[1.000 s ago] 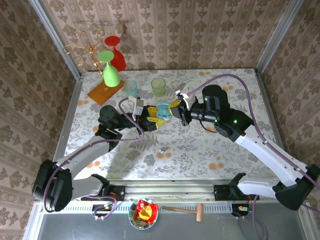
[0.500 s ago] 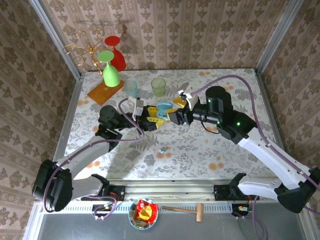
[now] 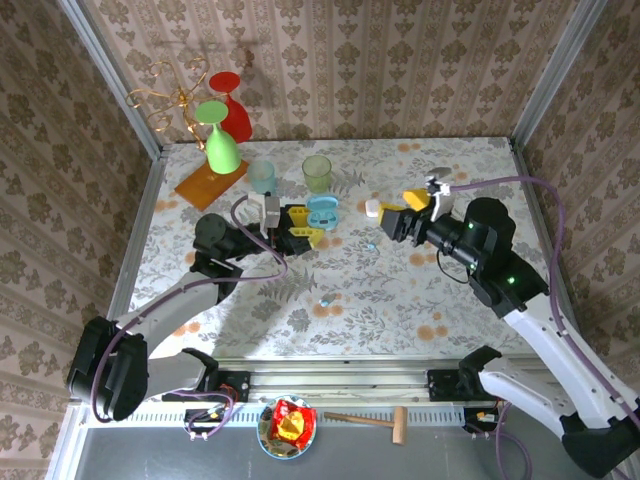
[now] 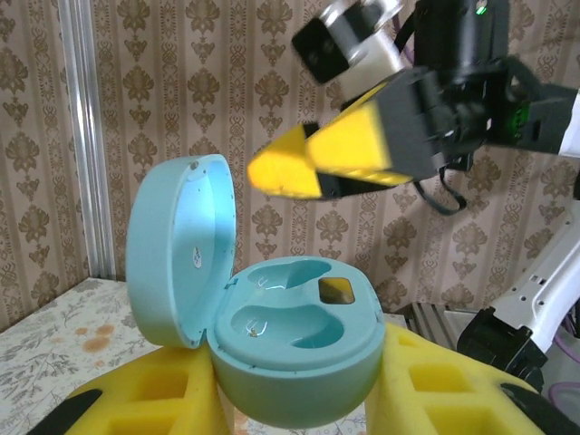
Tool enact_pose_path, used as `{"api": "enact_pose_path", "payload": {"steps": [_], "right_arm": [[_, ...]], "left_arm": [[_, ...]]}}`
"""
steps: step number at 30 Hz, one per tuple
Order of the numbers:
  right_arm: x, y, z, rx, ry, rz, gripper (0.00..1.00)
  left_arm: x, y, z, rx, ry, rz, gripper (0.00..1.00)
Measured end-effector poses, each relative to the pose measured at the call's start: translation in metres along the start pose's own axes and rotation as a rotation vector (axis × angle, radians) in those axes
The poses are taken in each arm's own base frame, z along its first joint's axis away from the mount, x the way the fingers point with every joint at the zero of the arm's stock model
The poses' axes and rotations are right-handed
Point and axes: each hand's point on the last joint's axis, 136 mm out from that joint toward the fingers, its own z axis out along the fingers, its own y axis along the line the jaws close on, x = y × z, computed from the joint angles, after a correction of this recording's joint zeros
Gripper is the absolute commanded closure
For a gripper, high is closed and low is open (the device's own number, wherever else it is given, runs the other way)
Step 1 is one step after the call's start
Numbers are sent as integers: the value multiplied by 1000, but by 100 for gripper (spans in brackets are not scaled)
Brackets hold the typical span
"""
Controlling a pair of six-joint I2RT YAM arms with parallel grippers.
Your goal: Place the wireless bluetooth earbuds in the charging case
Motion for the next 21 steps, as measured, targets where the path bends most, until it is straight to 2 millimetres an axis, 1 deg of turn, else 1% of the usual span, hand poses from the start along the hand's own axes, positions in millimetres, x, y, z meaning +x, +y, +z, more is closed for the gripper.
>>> {"api": "enact_pose_path", "payload": {"steps": [1, 3, 6, 7, 10, 12, 14, 16, 18, 21], "right_arm": [[6, -16, 2, 50, 7, 40, 27], [22, -38, 8, 122, 42, 98, 28], [54, -54, 24, 161, 133, 157, 30], [68, -58, 29, 168, 173, 179, 30], [112, -65, 45, 179, 302, 230, 31], [142, -63, 52, 179, 388, 252, 33], [168, -63, 57, 184, 468, 274, 35], [188, -66, 62, 200, 531, 291, 38], [206, -73, 65, 235, 596, 308, 39], [225, -85, 77, 292, 683, 322, 41]], "left_arm": [[0, 0, 0, -1, -1, 2, 74], [0, 1, 0, -5, -2, 7, 74], [3, 3, -2, -16, 1, 7, 74], [4, 4, -3, -23, 2, 5, 74], [9, 7, -5, -39, 6, -4, 74], [10, 9, -7, -47, 8, -4, 74], [10, 10, -7, -52, 7, -1, 74], [10, 9, -7, -53, 5, 2, 74], [10, 10, -7, -56, 5, 2, 74], [10, 10, -7, -56, 5, 10, 74]]}}
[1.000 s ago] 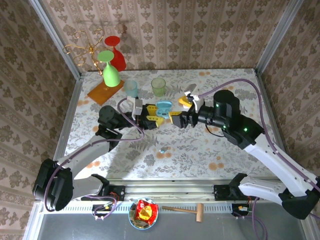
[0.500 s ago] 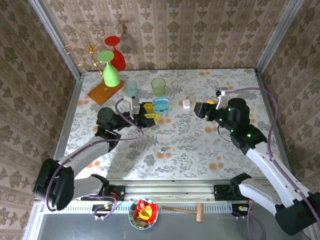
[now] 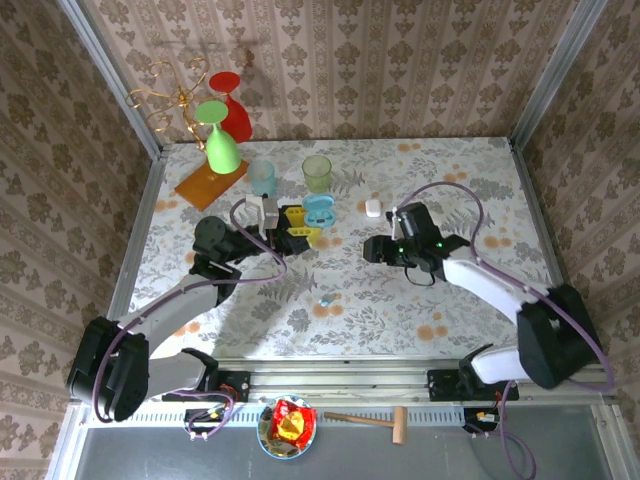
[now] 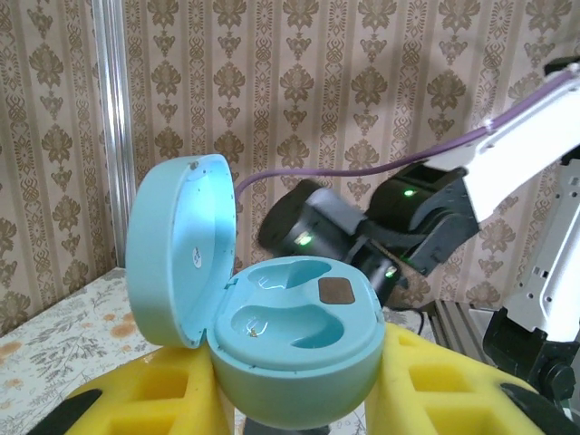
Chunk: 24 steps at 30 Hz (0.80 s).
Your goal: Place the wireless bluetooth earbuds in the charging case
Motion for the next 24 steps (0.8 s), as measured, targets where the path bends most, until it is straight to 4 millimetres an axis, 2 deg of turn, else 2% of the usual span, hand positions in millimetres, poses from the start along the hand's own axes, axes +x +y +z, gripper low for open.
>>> {"api": "enact_pose_path", "payload": {"steps": [5, 11, 17, 24], "right_arm": [[-5, -10, 31, 68, 78, 55, 44], [-2, -24, 53, 105, 125, 146, 50], [-4, -28, 62, 117, 139, 165, 51], [-37, -14, 59, 97, 94, 27, 43]], "left_arm": [[0, 0, 0, 0, 1, 11, 74], [2, 1, 0, -3, 6, 10, 74], [3, 3, -2, -11, 11, 10, 74], [4, 4, -2, -12, 13, 11, 74]]}}
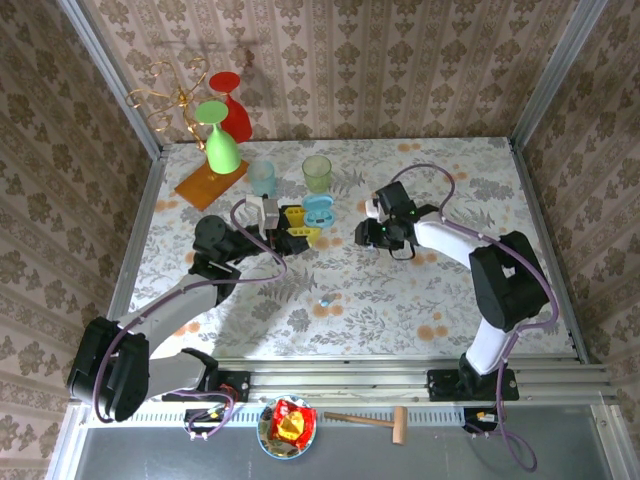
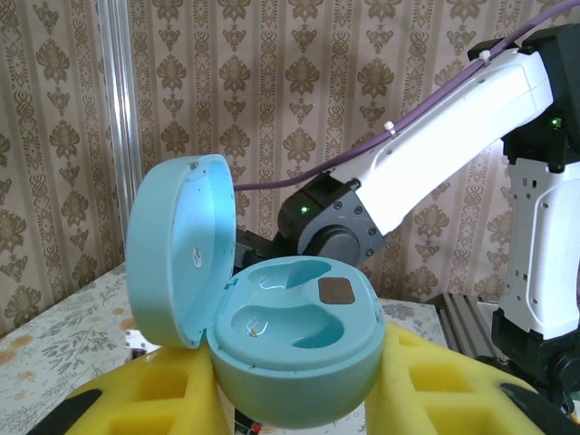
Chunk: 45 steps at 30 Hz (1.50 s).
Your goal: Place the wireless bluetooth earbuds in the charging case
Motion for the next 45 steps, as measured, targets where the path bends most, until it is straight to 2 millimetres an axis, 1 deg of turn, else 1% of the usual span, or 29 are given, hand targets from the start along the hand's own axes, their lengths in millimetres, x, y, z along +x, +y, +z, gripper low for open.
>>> {"api": "enact_pose_path", "payload": {"steps": [3, 5, 9, 12, 19, 22, 26, 31, 33, 37, 39, 41, 43, 45], "right_arm": [[-12, 0, 9, 6, 5, -42, 43], [-15, -4, 17, 13, 22, -54, 43], [-13, -15, 31, 29, 70, -61, 43], [-8, -20, 35, 28, 99, -70, 43], [0, -18, 35, 7, 135, -97, 50], [4, -17, 36, -6, 147, -99, 50], [16, -21, 36, -11, 173, -92, 50], [19, -21, 26, -10, 163, -94, 49], [16, -19, 21, -11, 149, -99, 47], [10, -15, 14, -20, 130, -136, 46], [6, -13, 16, -20, 134, -159, 46], [-5, -8, 20, -26, 128, -179, 47], [-15, -3, 27, -40, 123, -192, 47], [-19, 0, 34, -53, 128, -196, 48]], "left_arm": [[0, 0, 0, 0, 0, 0, 74], [0, 0, 0, 0, -1, 1, 74], [-4, -2, -1, 1, -6, 8, 74], [-5, -3, -1, 2, -7, 11, 74], [-5, -3, -1, 2, -8, 15, 74], [-5, -3, -1, 2, -8, 15, 73], [-5, -3, -1, 2, -8, 15, 74], [-5, -3, -1, 2, -8, 14, 73], [-4, -4, -2, 1, -7, 13, 73], [-2, -5, -3, 0, -4, 9, 73], [-2, -5, -3, 1, -4, 9, 73], [-2, -5, -3, 0, -3, 8, 73], [-2, -5, -3, 0, -4, 8, 73], [-3, -5, -4, -1, -5, 11, 73]]}}
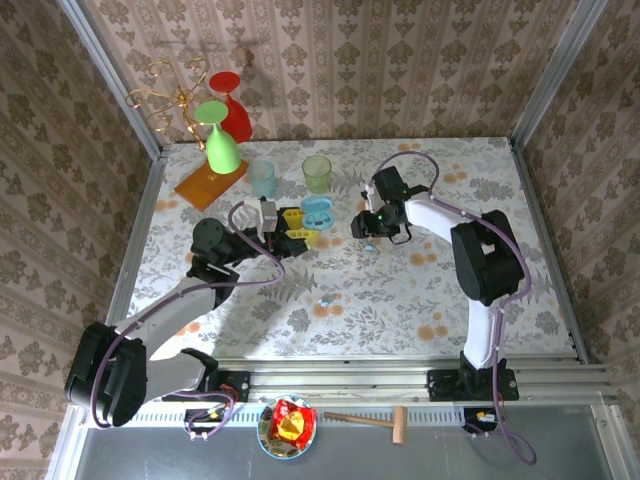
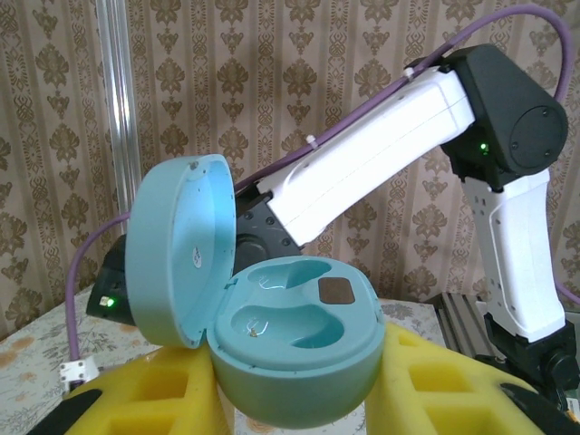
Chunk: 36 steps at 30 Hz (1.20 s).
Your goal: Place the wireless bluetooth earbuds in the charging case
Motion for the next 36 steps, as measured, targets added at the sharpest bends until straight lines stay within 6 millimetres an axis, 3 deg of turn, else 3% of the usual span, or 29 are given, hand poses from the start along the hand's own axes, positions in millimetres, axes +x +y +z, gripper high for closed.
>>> {"api": "enact_pose_path", "payload": {"steps": [5, 11, 26, 31, 36], "right_arm": [[7, -3, 15, -9, 44, 5, 48], [16, -5, 19, -12, 63, 5, 49], [35, -9, 9, 6, 58, 6, 50], [36, -20, 3, 93, 53, 23, 48], [39, -28, -3, 221, 66, 46, 55]], "left_arm": [[-5, -3, -2, -1, -8, 13, 73], [-3, -3, -2, -6, 5, 1, 73], [-1, -2, -2, -6, 7, 0, 73], [-1, -2, -2, -7, 7, -1, 73], [-1, -2, -2, -7, 7, -1, 73]]}}
